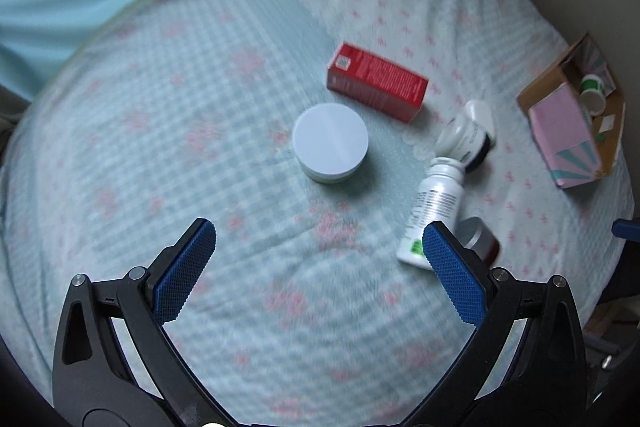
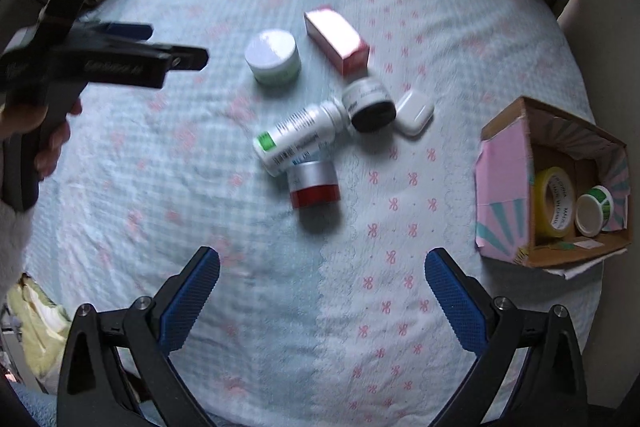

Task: Organize rigid objects
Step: 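Grasp the white lidded jar with the left tool while the right tool grasps the red-lidded jar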

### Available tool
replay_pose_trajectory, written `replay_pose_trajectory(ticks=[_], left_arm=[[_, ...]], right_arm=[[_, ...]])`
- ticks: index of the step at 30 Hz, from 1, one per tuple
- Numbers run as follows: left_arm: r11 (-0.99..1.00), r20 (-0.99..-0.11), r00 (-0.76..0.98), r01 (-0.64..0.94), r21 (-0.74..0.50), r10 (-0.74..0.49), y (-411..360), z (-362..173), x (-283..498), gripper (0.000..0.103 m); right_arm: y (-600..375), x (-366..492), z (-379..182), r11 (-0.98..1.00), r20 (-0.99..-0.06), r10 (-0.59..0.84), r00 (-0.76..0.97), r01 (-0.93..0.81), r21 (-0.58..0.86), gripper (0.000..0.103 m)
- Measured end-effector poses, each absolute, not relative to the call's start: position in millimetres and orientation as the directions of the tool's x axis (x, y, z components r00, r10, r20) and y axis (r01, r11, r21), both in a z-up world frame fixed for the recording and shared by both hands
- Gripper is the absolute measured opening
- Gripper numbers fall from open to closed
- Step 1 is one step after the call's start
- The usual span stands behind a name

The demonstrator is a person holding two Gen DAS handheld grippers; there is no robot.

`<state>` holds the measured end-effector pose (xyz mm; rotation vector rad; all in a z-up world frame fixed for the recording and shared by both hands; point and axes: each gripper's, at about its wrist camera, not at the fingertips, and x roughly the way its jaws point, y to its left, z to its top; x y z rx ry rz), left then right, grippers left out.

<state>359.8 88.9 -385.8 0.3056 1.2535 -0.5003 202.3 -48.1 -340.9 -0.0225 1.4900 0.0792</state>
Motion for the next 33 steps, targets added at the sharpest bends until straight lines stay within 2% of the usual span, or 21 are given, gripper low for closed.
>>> replay_pose_trajectory(ticks=[5, 10, 15, 16, 19, 21, 22, 23, 24, 25, 33], left_arm=[[0.855, -0.966, 0.189, 0.515, -0.054, -0.175, 71.7, -441.2, 386.9, 0.102], [0.850, -0.970, 0.177, 0.525, -0.050, -0.166, 56.4, -481.8, 407.0, 0.101], [0.846, -0.969, 0.178, 0.531, -0.052, -0.171, 42.4, -507.2, 416.6, 0.095], [0.846, -0.969, 0.182, 0.532, -0.048, -0.169, 40.6, -510.5, 416.6, 0.095], [0.840, -0.962, 0.212, 0.541, -0.034, -0.175, 34.6, -512.0, 415.6, 0.091], [0.839, -0.960, 0.223, 0.544, -0.024, -0.172, 30.8, -513.0, 417.5, 0.081], [0.838, -0.959, 0.222, 0.545, -0.027, -0.175, 27.3, -512.9, 420.2, 0.079], [0.836, -0.958, 0.216, 0.548, -0.039, -0.187, 24.8, -513.2, 422.2, 0.072], [0.831, -0.956, 0.214, 0.554, -0.048, -0.198, 22.3, -510.9, 422.3, 0.068], [0.830, -0.955, 0.223, 0.556, -0.041, -0.197, 20.3, -510.6, 422.2, 0.068], [0.841, -0.950, 0.238, 0.540, -0.043, -0.201, 23.0, -503.5, 416.3, 0.068]], right_arm=[[-41.5, 223.1, -395.3, 0.995, -1.000, 0.016, -0.002, -0.103, 0.016, 0.095], [-40.1, 238.4, -434.0, 0.996, -0.998, 0.038, -0.041, -0.078, 0.041, 0.092], [-46.1, 247.3, -464.3, 0.997, -0.997, 0.057, -0.043, -0.044, 0.059, 0.088], [-46.8, 248.4, -467.6, 0.997, -0.997, 0.060, -0.047, -0.041, 0.062, 0.088], [-46.1, 252.1, -475.9, 0.997, -0.996, 0.068, -0.063, -0.043, 0.071, 0.075], [-45.6, 254.8, -479.5, 0.997, -0.996, 0.063, -0.066, -0.046, 0.066, 0.075], [-45.1, 257.2, -480.3, 0.997, -0.996, 0.060, -0.065, -0.047, 0.063, 0.071], [-44.8, 258.4, -481.4, 0.997, -0.996, 0.063, -0.068, -0.047, 0.066, 0.061], [-44.7, 260.0, -483.1, 0.994, -0.992, 0.095, -0.079, -0.041, 0.099, 0.057], [-43.9, 260.7, -483.4, 0.994, -0.992, 0.100, -0.081, -0.037, 0.103, 0.052], [-36.8, 257.5, -483.6, 0.996, -0.995, 0.079, -0.056, -0.047, 0.081, 0.052]])
